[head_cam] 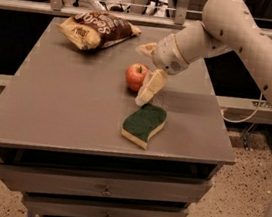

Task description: Move apple near sponge

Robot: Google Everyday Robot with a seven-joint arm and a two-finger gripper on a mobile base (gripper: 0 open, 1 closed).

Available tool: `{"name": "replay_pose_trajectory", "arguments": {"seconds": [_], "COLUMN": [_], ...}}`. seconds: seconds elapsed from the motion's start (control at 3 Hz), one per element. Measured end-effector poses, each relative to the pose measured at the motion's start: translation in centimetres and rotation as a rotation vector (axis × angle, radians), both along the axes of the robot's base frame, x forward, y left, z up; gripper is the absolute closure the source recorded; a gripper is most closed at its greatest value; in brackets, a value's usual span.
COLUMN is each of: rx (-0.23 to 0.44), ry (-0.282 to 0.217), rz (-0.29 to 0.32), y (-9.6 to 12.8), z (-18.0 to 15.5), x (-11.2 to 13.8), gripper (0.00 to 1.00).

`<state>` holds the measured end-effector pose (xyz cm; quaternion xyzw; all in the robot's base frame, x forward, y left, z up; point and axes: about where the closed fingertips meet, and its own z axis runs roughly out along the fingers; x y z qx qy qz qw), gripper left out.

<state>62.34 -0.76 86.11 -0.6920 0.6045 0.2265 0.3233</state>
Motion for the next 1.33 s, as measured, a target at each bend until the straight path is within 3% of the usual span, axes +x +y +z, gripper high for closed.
{"name": "replay_pose_trajectory", "arguments": {"seconds": [0.33,0.67,1.0,1.33], "rx": [0.025,0.163,0.252,0.282], "ry": [-0.001,0.026,0.041,0.03], "rz": [-0.023,-0.19,-0.315,-0.422], "y": [-0.3,-2.8,-5.2,-8.6], "z": [0.4,2.2,3.4,4.5], "x": [0.1,1.4,2.3,2.9], "gripper": [0.0,0.0,0.0,0.0]}}
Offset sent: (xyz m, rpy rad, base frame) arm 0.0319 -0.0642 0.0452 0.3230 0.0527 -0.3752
